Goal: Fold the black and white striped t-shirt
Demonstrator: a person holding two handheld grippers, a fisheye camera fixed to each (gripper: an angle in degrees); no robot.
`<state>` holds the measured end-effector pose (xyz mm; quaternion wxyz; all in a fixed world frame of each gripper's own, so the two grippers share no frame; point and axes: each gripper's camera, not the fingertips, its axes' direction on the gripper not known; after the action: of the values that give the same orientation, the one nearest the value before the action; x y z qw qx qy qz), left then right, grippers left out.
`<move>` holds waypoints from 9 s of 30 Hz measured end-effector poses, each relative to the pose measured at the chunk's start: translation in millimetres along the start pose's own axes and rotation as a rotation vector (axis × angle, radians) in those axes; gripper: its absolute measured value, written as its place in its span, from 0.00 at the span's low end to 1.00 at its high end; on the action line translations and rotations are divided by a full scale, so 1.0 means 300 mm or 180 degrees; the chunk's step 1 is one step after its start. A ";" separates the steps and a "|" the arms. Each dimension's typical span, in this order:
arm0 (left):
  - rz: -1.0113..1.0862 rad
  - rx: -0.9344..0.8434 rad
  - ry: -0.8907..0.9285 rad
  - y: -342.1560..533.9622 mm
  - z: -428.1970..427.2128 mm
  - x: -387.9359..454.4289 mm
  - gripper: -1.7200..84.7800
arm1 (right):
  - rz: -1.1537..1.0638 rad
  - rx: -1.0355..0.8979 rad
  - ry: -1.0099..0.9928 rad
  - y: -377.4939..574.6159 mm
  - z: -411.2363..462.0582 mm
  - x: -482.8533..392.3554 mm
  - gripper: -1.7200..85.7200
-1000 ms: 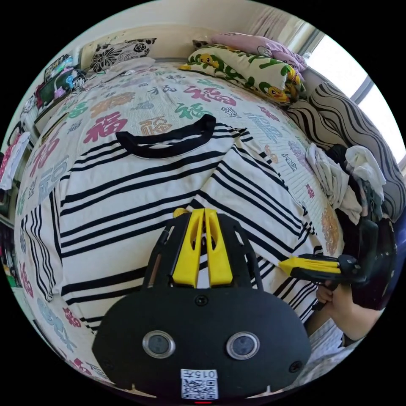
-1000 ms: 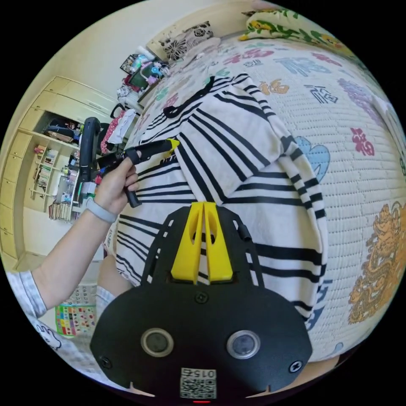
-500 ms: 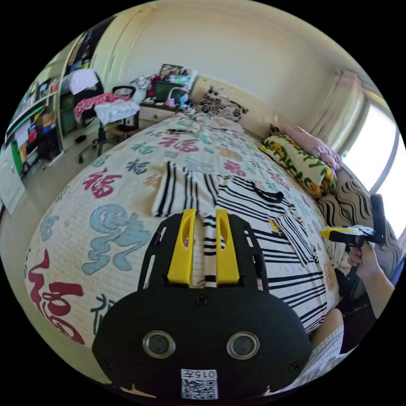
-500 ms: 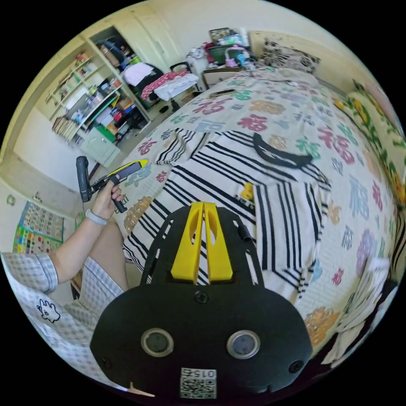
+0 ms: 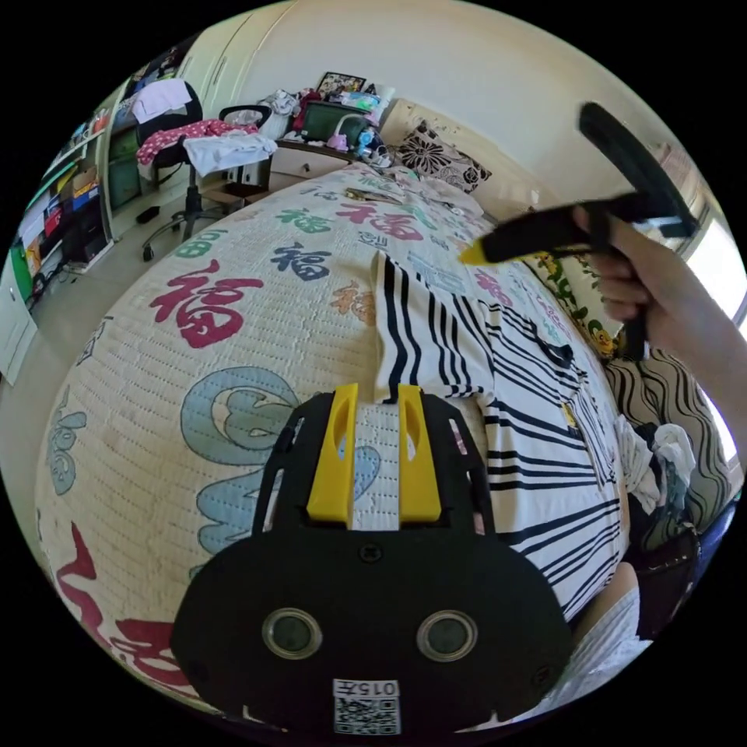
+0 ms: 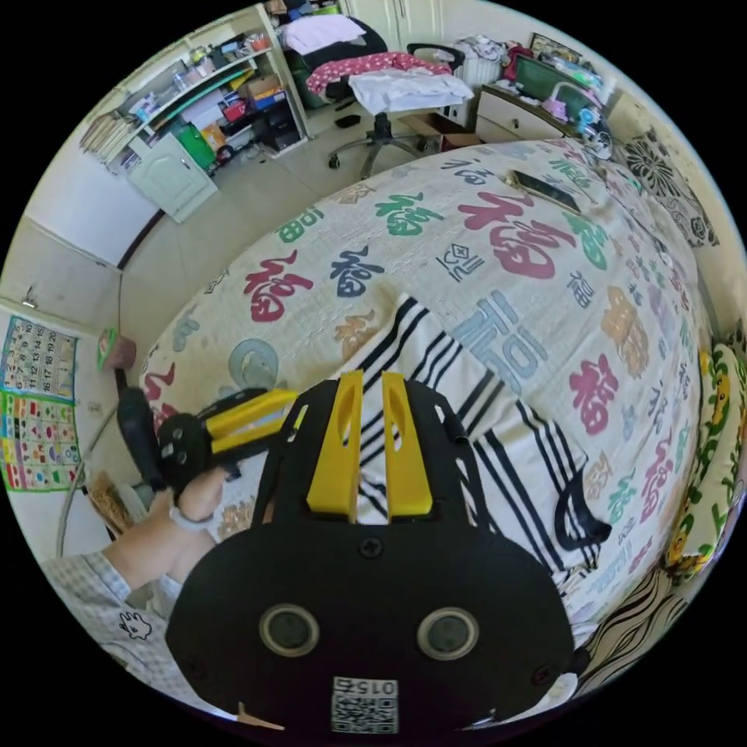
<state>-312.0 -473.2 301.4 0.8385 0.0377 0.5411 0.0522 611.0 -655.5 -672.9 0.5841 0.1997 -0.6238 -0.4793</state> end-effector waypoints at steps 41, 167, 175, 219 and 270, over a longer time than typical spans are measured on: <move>0.1911 0.1102 -0.0973 0.486 -0.171 0.670 0.02 | 0.1551 0.1013 -0.0479 0.641 -0.258 0.714 0.01; 0.1723 -0.0825 0.1727 -0.009 -0.037 0.738 0.02 | 0.0790 -0.0280 -0.0236 0.904 -0.265 1.057 0.01; 0.1950 -0.0508 0.0769 -0.360 0.038 0.796 0.10 | 0.1169 0.0156 0.0168 1.047 -0.416 1.285 0.08; 0.2550 -0.0116 0.0596 0.244 0.092 0.814 0.03 | 0.1281 0.0781 0.0185 1.799 -0.629 0.926 0.01; 0.1025 -0.0968 0.0410 0.524 -0.117 0.552 0.08 | 0.2379 0.0860 -0.0434 2.479 -0.055 0.677 0.09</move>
<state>-283.6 -295.9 156.2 0.7791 -0.0067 0.5664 0.2685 809.0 -483.2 52.0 0.6440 0.0019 -0.7482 -0.1597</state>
